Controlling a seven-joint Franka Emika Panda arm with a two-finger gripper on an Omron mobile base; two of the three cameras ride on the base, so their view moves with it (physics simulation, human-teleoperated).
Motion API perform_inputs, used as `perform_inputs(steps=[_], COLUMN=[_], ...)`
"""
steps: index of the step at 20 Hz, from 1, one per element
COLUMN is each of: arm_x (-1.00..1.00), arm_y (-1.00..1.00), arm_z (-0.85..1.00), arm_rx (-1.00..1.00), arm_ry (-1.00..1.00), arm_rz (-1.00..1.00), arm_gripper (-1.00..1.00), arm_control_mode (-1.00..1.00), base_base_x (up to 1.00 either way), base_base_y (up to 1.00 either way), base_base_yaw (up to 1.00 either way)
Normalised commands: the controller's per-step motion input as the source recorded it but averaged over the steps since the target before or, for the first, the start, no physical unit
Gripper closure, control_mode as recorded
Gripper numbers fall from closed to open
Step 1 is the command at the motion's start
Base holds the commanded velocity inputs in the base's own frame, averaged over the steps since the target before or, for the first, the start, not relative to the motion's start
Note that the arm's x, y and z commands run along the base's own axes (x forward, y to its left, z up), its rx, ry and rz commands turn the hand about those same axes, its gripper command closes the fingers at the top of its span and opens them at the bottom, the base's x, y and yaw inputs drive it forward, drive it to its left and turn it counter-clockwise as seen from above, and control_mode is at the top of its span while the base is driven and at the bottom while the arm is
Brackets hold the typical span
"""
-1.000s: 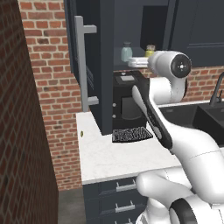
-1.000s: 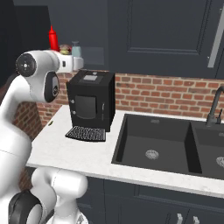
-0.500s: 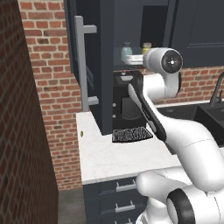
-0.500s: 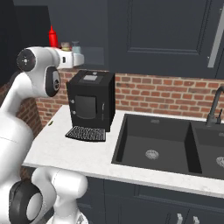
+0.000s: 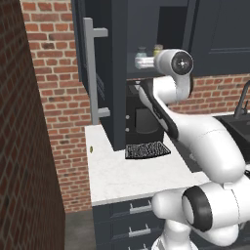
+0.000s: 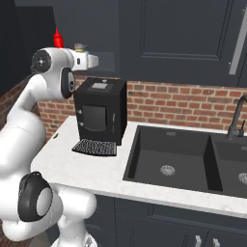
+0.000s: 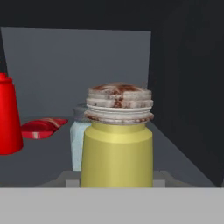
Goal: Put the shaker and condiment bottle from the counter next to their counterparts in the cabinet.
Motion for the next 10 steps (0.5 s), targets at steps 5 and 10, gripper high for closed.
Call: perform_inputs(steps=[5, 10], arm_x=[0.08, 0.21], arm_y=[0.0, 0.0], arm_z=[0.0, -0.13], arm_rx=[0.0, 0.0], arm_ry=[0.0, 0.0], arm_rz=[0.0, 0.0], arm_gripper=[1.0, 1.0], arm_control_mode=[-1.0, -1.0], base_base_x=[0.0, 0.0], base_base_y=[0.0, 0.0], base_base_yaw=[0.0, 0.0])
